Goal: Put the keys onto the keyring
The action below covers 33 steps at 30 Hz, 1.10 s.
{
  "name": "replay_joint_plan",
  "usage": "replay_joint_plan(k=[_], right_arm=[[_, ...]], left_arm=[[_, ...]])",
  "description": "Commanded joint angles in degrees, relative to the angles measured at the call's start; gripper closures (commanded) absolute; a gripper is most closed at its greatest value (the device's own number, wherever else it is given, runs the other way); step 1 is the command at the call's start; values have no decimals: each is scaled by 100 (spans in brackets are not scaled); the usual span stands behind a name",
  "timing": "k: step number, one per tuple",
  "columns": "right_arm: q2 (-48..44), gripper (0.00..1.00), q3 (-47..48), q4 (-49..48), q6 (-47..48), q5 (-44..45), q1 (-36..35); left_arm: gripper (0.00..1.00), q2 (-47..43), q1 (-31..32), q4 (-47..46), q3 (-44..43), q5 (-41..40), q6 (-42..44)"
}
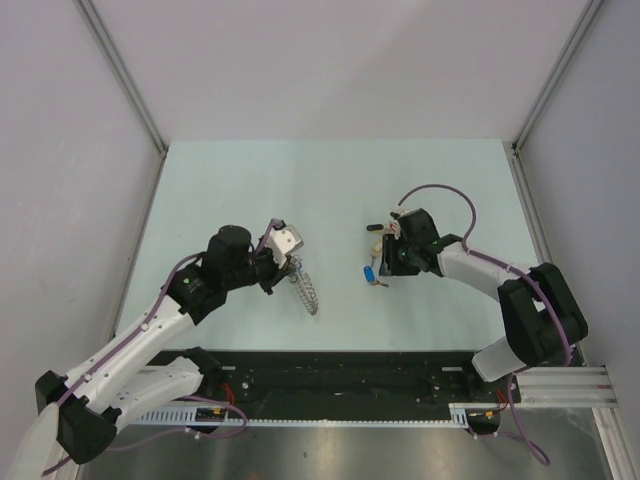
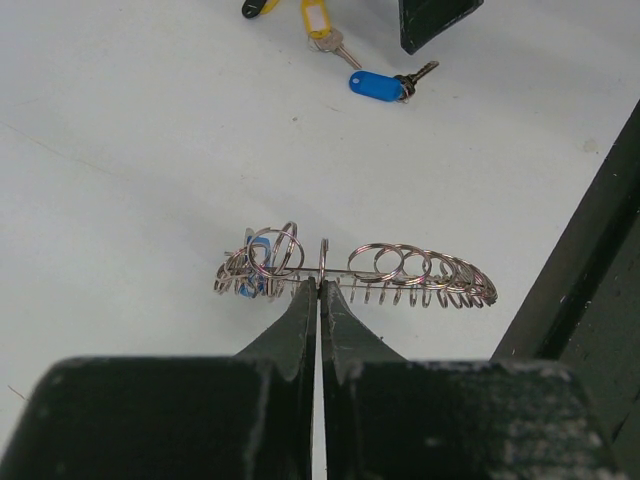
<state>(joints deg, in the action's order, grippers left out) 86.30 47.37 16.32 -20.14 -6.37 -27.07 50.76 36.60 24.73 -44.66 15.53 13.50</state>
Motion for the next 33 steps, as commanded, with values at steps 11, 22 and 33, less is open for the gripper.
replay_joint_plan(k=[11,22,33], right_arm=[[572,54,-150,-295,-16,-1006,-588],[686,55,447,-517,569,-981,-1266],[967,60,1880,1565,2943,197,-1213]], left_arm=[[99,-163,-30,-249,2,-15,-66],[100,-207,-30,-249,19,-76,-58],[99,-278,-30,-258,28,-252,-49]])
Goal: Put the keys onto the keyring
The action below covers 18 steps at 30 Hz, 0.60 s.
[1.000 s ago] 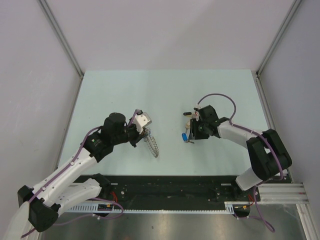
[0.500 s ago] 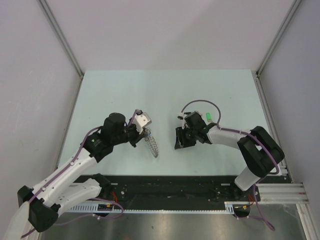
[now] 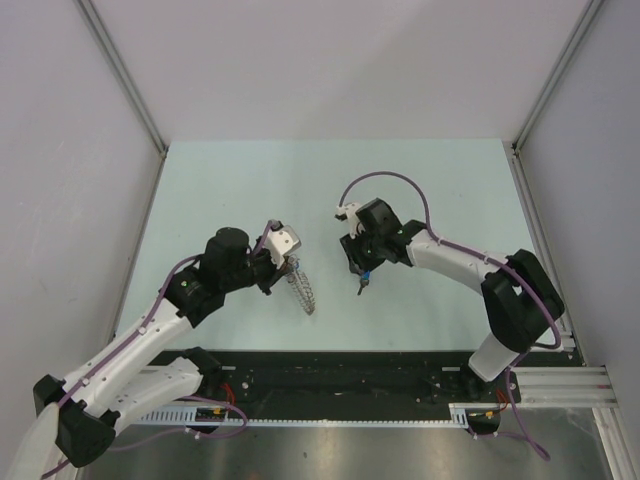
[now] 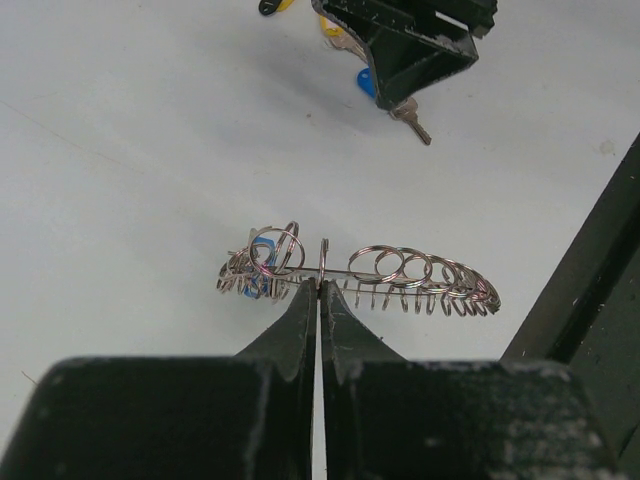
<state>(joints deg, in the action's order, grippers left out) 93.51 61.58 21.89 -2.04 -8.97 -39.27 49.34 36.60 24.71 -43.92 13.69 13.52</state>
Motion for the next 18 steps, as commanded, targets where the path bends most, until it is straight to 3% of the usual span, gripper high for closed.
replay_joint_plan(k=[1,10,18], right_arm=[[307,60,608,1141,1266,493,7],[1010,67,1531,2249,2339,634,-64],[1766,67,2384,3022,2692,686,-221]], left_arm=[[100,-135,-30,-247,-46,-69,-34],[100,-127,-39,-247,-46,-95,-33],[100,-127,-39,-230,-46,-139,-7]])
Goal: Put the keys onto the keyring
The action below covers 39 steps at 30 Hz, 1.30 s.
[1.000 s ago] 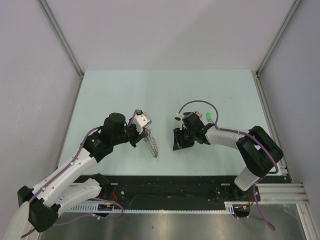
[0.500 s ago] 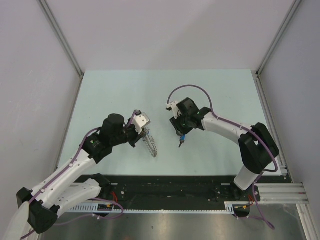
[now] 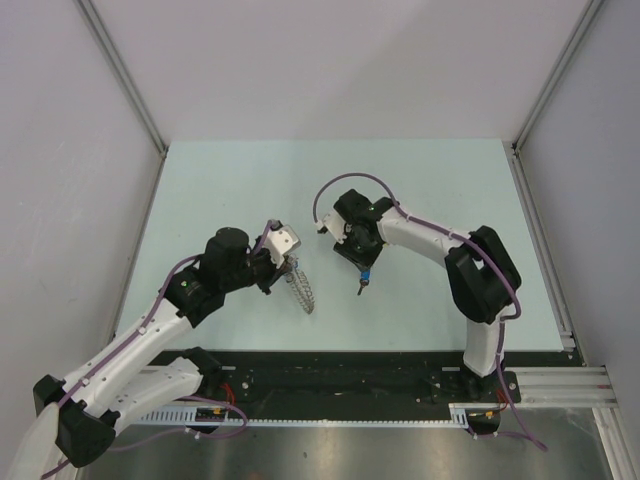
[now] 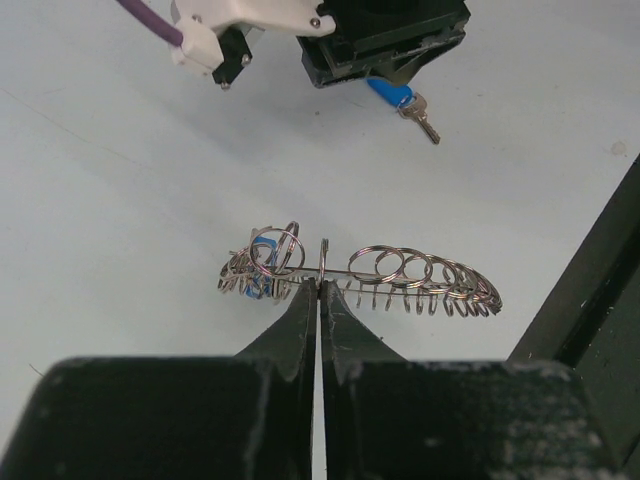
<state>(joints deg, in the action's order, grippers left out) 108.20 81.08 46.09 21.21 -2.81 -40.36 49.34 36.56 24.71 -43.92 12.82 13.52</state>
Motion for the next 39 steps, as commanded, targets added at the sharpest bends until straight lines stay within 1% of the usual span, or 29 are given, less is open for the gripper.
replay_joint_plan(k=[1,5,14,26,28,32,37,38,39], right_arm=[[428,67,574,656,401,61,-130],[728,67,856,954,489,131,-227],[1159,69,1340,1288,568,263,-367],[1379,77,1411,1482,568,457,-411],[1396,79,1419,1473,568,457,-411],[1432,81,1437,1473,577,483,-411],[1432,86,1446,1465,577,483,-420],[1432,88,1437,1473,577,483,-420],[1432,94,1454,1465,577,483,-420]], left_arm=[[100,-135,-26,-230,-46,-60,-16],[100,-144,-34,-221,-46,-69,-7],[99,-144,-34,-221,-46,-52,-7],[99,-153,-34,-221,-46,-43,2],[100,-153,-26,-212,-46,-43,-7],[100,-153,-34,-212,-46,-34,-7],[100,-153,-34,-212,-46,-43,-7],[100,-144,-34,-212,-46,-43,-7],[99,-144,-34,-212,-46,-34,-7]])
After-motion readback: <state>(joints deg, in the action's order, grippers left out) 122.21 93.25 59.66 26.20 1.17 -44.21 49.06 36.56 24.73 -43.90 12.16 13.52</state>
